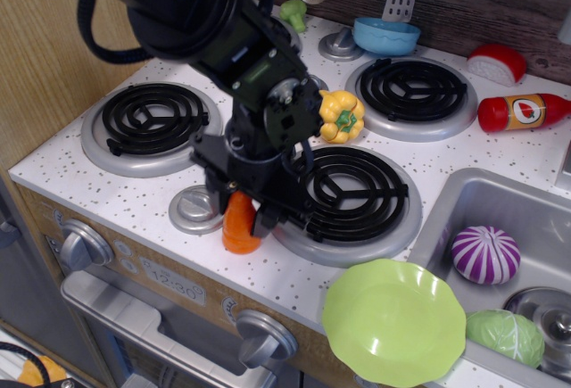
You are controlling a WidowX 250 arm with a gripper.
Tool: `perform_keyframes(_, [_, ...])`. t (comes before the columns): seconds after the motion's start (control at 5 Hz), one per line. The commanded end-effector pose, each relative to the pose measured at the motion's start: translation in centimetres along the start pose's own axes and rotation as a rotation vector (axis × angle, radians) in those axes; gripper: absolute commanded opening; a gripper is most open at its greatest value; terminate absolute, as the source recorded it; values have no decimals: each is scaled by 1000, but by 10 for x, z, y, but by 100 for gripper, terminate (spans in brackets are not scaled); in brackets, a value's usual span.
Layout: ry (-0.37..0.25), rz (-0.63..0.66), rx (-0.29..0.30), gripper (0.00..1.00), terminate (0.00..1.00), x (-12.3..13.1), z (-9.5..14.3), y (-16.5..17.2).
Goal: Take carrot off plate
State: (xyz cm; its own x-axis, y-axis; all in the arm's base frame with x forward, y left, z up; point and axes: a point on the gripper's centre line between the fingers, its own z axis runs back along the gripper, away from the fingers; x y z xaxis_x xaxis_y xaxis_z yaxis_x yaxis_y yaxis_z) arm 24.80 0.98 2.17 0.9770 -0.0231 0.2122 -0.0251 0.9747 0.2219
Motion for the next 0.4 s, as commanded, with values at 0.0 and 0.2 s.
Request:
perform_keyframes(0.0, [-24, -13, 0, 100, 0, 3, 3, 3])
perform_keyframes(0.2, [-24, -13, 0, 100, 100, 3, 3, 3])
